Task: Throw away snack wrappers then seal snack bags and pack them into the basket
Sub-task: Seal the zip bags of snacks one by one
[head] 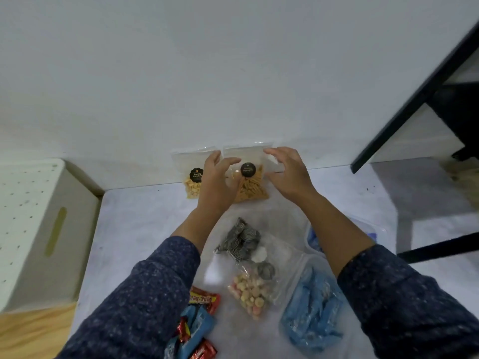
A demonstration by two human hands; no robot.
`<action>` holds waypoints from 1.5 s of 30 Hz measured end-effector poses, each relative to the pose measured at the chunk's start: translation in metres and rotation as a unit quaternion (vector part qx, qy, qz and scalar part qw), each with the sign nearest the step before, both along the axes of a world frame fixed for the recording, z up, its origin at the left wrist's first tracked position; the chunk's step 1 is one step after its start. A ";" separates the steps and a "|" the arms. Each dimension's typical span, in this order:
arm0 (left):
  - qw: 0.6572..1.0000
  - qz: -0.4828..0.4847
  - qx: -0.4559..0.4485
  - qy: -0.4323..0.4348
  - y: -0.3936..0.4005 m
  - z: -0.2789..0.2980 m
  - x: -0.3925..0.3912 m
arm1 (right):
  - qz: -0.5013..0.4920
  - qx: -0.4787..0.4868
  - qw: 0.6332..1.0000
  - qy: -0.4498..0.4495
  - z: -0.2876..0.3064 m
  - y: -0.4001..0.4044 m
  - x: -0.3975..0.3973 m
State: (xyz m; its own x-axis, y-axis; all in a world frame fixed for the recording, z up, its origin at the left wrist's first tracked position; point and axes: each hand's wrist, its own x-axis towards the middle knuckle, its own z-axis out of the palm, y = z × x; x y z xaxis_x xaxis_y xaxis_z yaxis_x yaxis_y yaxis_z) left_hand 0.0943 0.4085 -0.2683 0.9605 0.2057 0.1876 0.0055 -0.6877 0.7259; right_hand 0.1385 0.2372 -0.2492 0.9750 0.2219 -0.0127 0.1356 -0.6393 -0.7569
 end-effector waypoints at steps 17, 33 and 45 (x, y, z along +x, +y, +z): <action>0.939 -0.263 0.096 0.200 -0.028 -0.057 -0.169 | 0.076 -0.269 0.951 0.135 -0.034 -0.026 -0.152; 0.998 0.001 -0.033 0.048 -0.055 -0.028 -0.151 | 0.046 -0.094 0.987 0.122 -0.018 -0.039 -0.108; 0.926 0.103 -0.343 -0.121 -0.011 0.100 -0.140 | 0.039 0.224 0.974 0.003 0.111 -0.002 -0.115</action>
